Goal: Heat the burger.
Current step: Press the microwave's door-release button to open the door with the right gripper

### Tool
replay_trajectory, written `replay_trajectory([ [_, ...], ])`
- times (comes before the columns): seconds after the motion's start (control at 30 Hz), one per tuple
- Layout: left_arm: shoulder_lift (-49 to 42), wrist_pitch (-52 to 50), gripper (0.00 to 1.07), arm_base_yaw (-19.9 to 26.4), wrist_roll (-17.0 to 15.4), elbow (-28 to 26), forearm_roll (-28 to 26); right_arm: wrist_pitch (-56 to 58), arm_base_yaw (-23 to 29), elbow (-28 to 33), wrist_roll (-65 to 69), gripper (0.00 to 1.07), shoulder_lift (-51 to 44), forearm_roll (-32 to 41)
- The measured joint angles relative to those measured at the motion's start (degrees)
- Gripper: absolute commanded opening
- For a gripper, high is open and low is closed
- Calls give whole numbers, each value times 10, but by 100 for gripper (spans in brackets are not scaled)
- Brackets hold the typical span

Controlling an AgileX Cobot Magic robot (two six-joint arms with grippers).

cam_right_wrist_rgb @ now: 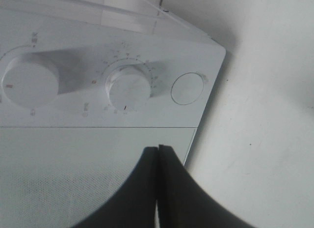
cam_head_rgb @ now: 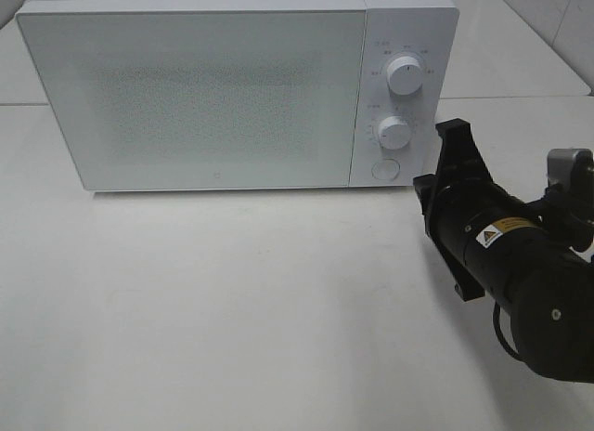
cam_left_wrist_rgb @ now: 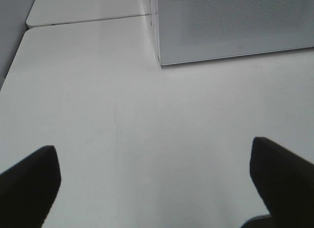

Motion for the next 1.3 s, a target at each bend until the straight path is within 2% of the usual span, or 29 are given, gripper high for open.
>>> replay_trajectory([
  [0.33, 0, 0, 98, 0, 0, 0, 0, 7, 0, -5, 26, 0, 11, 60],
  [0.5, 0, 0, 98, 0, 0, 0, 0, 9, 0, -49, 74, 0, 66, 64],
  [0.8, 0, 0, 98, 0, 0, 0, 0, 9, 0, -100, 85, 0, 108, 65],
  [1.3, 0, 0, 98, 0, 0, 0, 0, 40, -46, -199, 84, 0, 170, 65],
])
